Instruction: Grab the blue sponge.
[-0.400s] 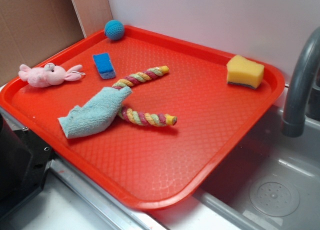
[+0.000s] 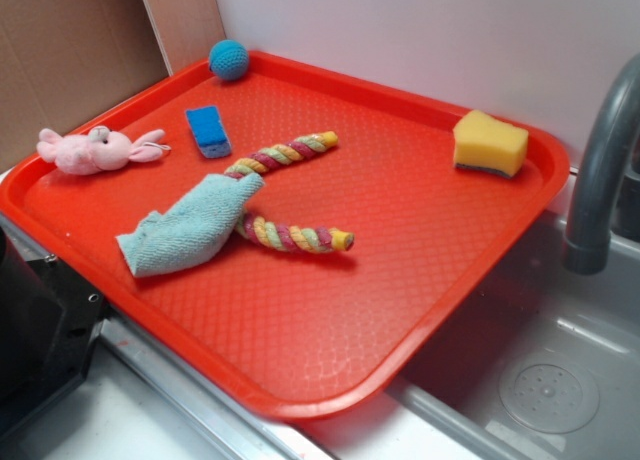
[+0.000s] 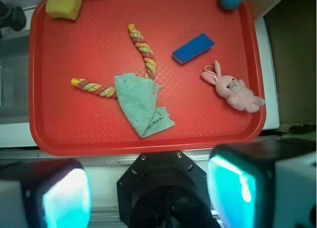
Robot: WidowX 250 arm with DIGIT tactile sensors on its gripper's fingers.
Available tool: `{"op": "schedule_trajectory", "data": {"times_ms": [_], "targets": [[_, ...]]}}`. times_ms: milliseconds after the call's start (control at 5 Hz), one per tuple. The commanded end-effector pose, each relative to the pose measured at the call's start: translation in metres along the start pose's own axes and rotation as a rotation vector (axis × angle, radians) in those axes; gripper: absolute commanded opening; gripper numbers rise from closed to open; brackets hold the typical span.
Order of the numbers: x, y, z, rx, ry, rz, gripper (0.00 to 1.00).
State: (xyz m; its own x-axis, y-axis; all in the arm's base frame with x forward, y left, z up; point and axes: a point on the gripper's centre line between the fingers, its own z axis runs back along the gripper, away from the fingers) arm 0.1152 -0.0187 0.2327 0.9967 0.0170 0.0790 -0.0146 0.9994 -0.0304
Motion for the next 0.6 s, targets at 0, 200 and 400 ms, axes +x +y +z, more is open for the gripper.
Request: {"op": "schedule_trajectory", "data": {"times_ms": [0,200,400], "targets": [[0.067,0.068,-0.084,0.050,0.038,0.497,1.00],[0.076,0.082,-0.109,0.031,-0.029,0.746,1.00],[0.084,0.100,-0.133,0.017,-0.039,0.902,1.00]]}}
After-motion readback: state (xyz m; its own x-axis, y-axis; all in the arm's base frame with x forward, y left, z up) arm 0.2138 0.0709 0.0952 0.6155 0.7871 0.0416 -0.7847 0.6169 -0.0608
